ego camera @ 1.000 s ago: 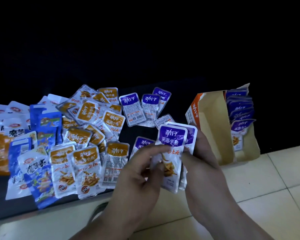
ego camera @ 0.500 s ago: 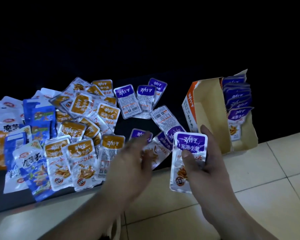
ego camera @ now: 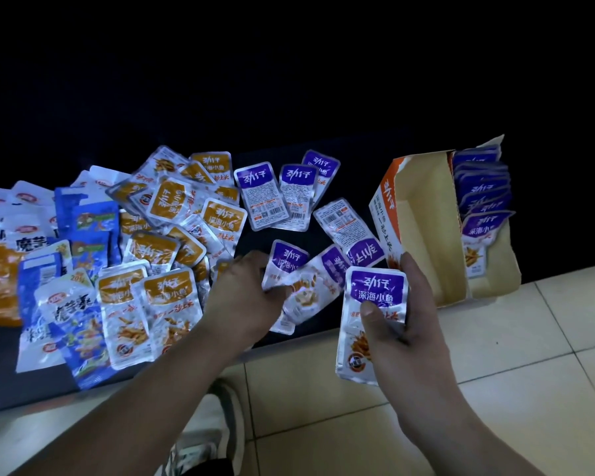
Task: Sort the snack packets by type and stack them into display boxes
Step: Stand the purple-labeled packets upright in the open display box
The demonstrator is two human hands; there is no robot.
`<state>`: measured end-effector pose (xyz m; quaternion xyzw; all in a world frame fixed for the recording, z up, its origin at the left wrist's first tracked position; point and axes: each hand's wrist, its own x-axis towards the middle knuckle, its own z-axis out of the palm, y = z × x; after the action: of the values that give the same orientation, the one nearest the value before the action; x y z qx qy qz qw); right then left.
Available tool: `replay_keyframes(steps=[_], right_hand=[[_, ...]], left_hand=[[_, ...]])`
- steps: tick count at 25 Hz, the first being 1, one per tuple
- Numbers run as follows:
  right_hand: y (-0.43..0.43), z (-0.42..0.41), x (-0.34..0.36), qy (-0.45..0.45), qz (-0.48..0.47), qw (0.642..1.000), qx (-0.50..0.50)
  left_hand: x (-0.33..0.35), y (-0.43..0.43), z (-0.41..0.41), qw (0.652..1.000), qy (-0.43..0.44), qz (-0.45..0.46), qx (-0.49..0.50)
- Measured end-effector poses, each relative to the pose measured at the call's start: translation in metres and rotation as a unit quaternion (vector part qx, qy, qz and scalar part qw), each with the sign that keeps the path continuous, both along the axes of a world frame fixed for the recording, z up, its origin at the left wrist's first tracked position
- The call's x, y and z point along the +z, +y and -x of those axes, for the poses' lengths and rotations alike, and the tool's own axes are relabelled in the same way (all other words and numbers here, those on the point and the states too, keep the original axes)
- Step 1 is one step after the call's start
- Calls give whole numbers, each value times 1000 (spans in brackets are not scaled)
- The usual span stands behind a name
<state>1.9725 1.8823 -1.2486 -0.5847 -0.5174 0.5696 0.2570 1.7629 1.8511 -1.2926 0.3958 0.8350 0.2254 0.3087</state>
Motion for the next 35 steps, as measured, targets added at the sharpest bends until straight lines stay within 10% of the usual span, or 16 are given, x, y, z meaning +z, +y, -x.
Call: replay_keyframes(steps=[9,18,26,35], right_hand=[[6,3,9,2,45,999,11],[3,9,11,75,13,997,-4],[1,10,0,77,11,996,48],[2,11,0,82,-16,995,63]], left_hand=[[62,-36,-40,912,-327,-160,191],[58,-39,-76,930,-338,-144,24],[53,-29,-59,899,-331,-187,216],[57,-27,-91,847,-449,-220,180]])
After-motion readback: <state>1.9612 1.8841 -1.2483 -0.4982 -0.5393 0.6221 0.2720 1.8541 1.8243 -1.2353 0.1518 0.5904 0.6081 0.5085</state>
